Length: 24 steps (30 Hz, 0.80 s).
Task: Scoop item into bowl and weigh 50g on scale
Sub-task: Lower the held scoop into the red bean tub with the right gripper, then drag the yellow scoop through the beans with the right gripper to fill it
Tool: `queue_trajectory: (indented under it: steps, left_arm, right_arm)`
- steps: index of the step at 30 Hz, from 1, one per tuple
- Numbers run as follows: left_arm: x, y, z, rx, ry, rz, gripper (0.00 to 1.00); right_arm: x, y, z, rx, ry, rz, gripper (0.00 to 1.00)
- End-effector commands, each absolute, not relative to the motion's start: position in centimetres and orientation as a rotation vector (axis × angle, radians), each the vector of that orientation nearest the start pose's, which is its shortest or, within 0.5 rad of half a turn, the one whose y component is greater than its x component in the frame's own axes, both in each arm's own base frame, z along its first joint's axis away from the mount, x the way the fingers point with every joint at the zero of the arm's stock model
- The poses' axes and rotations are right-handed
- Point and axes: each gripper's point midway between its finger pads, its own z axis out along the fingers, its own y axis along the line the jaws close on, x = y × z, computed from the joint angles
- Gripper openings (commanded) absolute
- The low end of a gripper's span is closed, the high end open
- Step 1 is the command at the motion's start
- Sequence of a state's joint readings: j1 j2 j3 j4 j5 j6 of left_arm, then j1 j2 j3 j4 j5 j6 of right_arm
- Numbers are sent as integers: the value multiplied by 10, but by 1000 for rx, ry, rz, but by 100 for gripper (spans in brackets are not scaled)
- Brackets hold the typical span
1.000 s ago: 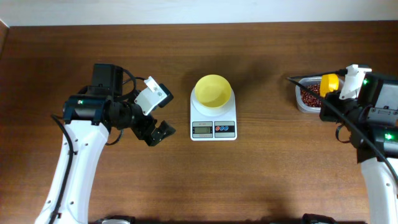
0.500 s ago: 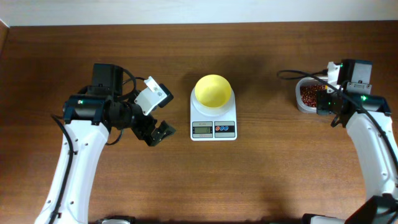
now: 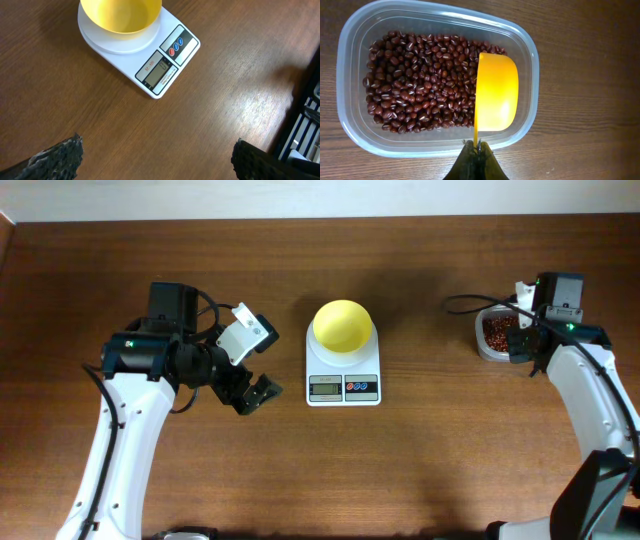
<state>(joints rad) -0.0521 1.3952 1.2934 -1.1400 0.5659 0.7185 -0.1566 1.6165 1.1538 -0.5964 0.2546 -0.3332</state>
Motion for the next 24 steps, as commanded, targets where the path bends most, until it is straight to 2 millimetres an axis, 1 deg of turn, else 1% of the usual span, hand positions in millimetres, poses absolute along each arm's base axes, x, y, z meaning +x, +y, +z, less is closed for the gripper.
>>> queue_trajectory:
  steps: [1, 3, 4, 7, 8, 12, 16, 20, 23, 24]
  left_arm:
    - [290, -109, 202, 1110, 2335, -581, 99]
    - [290, -109, 202, 1110, 2335, -581, 99]
    - [290, -109, 202, 1110, 2335, -581, 99]
    - [290, -109, 202, 1110, 2335, -581, 99]
    - [290, -109, 202, 1110, 2335, -581, 99]
    - [290, -109, 202, 1110, 2336, -581, 99]
    - [290, -109, 202, 1110, 2335, -581, 99]
    - [290, -109, 202, 1110, 2336, -581, 99]
    - [290, -109, 202, 1110, 2335, -581, 99]
    - [290, -109, 202, 1110, 2335, -581, 99]
  right_arm:
    - [389, -115, 116, -117, 2641, -534, 4]
    - [387, -125, 116, -79, 2641, -529, 4]
    - [387, -127, 115, -65, 2641, -483, 4]
    - [387, -128, 113, -44, 2636, -366, 4]
    - [387, -127, 112, -46, 2636, -362, 4]
    - [385, -120, 106, -57, 2660, -305, 4]
    - [377, -105, 82, -85, 2739, -172, 4]
    - [375, -99, 81, -40, 2748, -124, 4]
    - [376, -84, 81, -20, 2739, 4, 4]
    - [375, -84, 81, 15, 2741, 11, 4]
